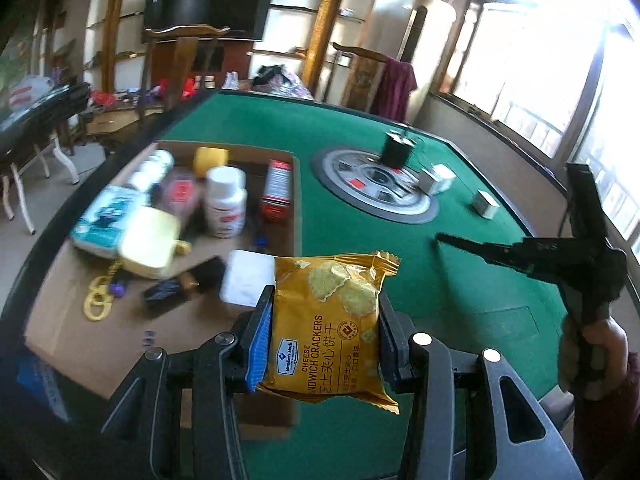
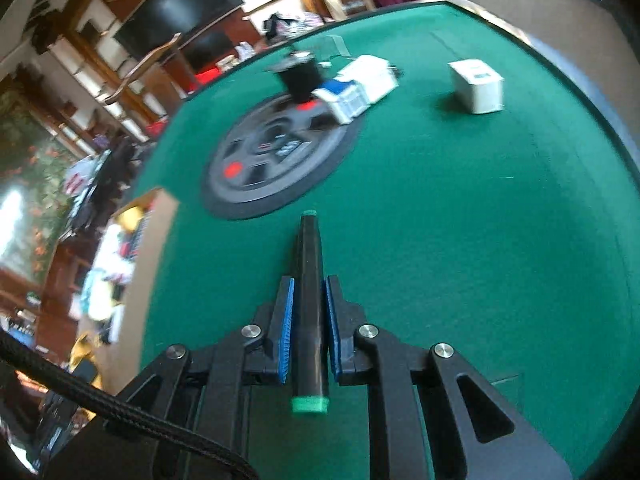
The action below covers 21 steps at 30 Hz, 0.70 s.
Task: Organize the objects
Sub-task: 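Carry the cracker packet with the left gripper while the right grasps the green-capped marker, then lower the cracker packet and green-capped marker into the tray and open both grippers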
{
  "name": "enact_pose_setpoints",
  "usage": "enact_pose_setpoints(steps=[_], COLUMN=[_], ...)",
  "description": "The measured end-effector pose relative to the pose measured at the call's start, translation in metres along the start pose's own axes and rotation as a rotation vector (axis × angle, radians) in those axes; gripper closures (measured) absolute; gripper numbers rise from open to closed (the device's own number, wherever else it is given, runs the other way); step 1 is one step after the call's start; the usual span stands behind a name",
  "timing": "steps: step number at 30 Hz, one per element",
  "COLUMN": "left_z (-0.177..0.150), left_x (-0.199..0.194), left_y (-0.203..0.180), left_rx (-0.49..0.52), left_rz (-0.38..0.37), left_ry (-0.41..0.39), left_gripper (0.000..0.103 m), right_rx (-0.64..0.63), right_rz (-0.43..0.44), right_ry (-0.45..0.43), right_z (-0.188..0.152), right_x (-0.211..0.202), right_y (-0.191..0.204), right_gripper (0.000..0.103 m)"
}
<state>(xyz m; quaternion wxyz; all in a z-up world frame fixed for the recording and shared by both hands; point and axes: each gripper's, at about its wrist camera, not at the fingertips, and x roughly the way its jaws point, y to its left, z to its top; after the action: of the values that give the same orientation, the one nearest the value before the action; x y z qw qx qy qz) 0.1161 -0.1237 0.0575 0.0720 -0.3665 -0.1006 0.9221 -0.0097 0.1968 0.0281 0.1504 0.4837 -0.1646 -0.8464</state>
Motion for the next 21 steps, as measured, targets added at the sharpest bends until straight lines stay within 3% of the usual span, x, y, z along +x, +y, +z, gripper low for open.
enact_pose_setpoints(steps=[10,21], left_z=[0.003,0.003], left_x=[-0.020,-0.012], left_y=[0.067,0.107], left_rx=[-0.131,-0.176], left_rz=[0.088,0.132], left_ry=[-0.049,-0.052], left_gripper=[0.063,0.063], right_rx=[-0.101,-0.255], right_rz=[0.099,0.213], right_ry=[0.017,0.061], right_z=[-0.011,-0.025], right_x=[-0.004,-0.007], right_y=[0.064,0.139], right_gripper=[0.091,0.091])
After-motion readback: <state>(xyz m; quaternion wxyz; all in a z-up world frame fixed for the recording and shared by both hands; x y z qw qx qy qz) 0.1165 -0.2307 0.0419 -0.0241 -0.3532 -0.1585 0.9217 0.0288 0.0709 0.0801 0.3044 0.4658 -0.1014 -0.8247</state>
